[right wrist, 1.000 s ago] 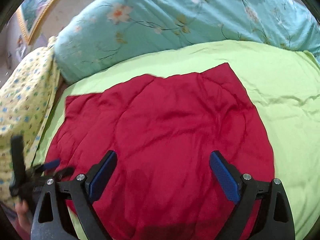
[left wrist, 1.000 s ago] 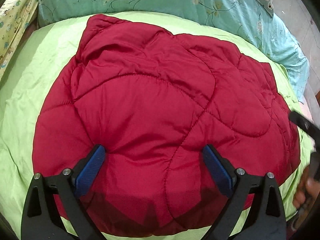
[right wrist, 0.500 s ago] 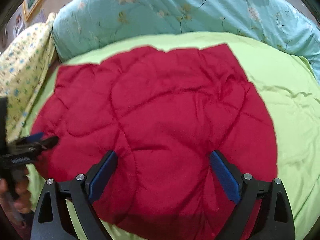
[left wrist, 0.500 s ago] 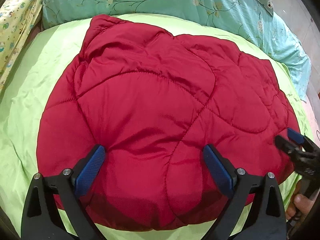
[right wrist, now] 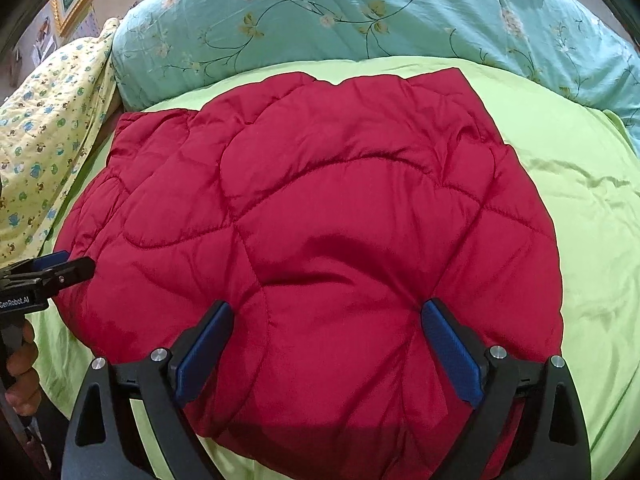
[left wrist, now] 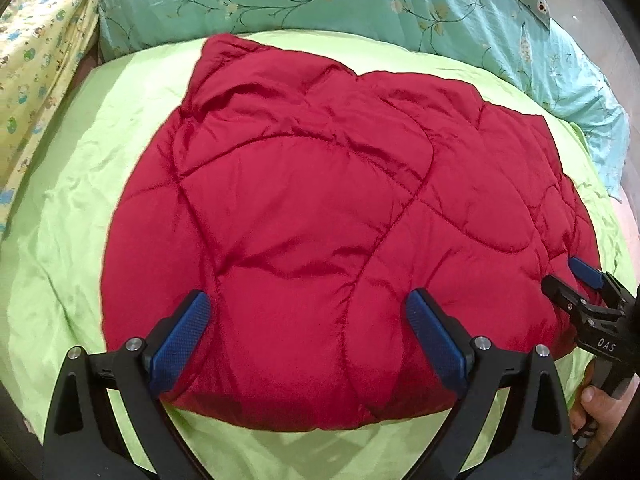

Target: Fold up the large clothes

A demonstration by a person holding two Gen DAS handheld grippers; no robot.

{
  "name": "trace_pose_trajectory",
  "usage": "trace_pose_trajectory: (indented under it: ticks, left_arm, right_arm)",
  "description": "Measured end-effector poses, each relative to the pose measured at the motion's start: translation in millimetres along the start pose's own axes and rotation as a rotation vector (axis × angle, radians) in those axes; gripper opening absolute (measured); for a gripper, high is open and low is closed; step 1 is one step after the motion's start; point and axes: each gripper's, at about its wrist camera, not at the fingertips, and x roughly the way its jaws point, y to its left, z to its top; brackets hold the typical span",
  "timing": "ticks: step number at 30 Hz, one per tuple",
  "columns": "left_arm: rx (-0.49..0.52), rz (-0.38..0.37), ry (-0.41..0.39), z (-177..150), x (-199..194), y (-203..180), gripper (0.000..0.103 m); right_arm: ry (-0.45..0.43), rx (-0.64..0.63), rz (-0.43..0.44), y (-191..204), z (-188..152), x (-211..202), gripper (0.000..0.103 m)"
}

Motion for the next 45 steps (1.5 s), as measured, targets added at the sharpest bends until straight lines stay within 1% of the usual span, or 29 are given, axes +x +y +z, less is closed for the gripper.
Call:
trace_pose_trajectory:
  ticks: [3, 4, 5, 7, 9, 14, 17, 18, 21, 26, 27, 29, 31, 38, 45]
  left_arm:
    - [0.012, 0.046, -0.032, 3.1, -5.9, 0.7, 0.099]
    - [0.017, 0.072, -0.047, 4.9, -6.0, 1.3, 0.099]
    - [0.024, 0.087, -0.044, 6.5, -2.2, 2.1, 0.099]
    - [0.019, 0.066, -0.016, 6.5, 8.0, 5.6, 0.1]
    - [0.016, 0.06, -0.017, 5.5, 12.7, 8.2, 0.101]
    - [0.041, 0.085, -0.03, 3.8, 15.0, 5.0, 0.102]
    - [0.039, 0.079, -0.034, 3.6, 16.2, 6.5, 0.102]
    - [0.04, 0.078, -0.035, 3.0, 15.6, 5.8, 0.103]
    - [0.042, 0.077, -0.036, 2.4, 16.0, 4.9, 0.103]
    - [0.041, 0.069, -0.034, 3.1, 17.1, 7.3, 0.103]
    - [0.042, 0.069, -0.035, 4.2, 17.7, 7.7, 0.103]
    - [0.043, 0.072, -0.036, 4.6, 18.5, 7.2, 0.103]
    - [0.043, 0.075, -0.036, 4.4, 19.5, 6.2, 0.103]
    - [0.041, 0.079, -0.03, 7.1, 21.7, 4.2, 0.103]
    - [0.04, 0.077, -0.021, 21.9, 31.0, 3.7, 0.103]
  right_arm:
    - [-0.004, -0.001, -0.002, 1.7, -2.5, -1.1, 0.097]
    - [-0.005, 0.0, -0.004, 2.3, -3.3, -1.4, 0.097]
    - [-0.007, 0.0, -0.006, 2.8, -3.9, -1.9, 0.097]
    - [-0.01, 0.0, -0.009, 4.1, -4.0, -1.8, 0.097]
    - [-0.011, 0.005, -0.011, 5.5, -4.5, -2.4, 0.097]
    - [-0.023, 0.015, -0.022, 11.0, -1.1, -16.0, 0.096]
    - [-0.067, 0.017, 0.015, 17.2, 5.8, -29.8, 0.096]
    - [-0.069, 0.018, 0.018, 17.9, 8.0, -30.3, 0.096]
    - [-0.045, 0.006, 0.021, 23.1, 21.3, -21.3, 0.096]
    - [0.003, -0.003, -0.023, 24.9, 37.6, 6.3, 0.098]
    - [0.019, -0.002, -0.02, 22.6, 38.5, 15.1, 0.101]
    - [0.029, 0.008, -0.004, 18.3, 39.3, 24.8, 0.103]
    - [0.025, 0.013, 0.007, 15.3, 39.6, 30.6, 0.103]
    - [0.001, 0.006, 0.009, 13.1, 35.9, 31.5, 0.103]
    - [-0.014, 0.002, 0.005, 15.1, 35.2, 31.9, 0.103]
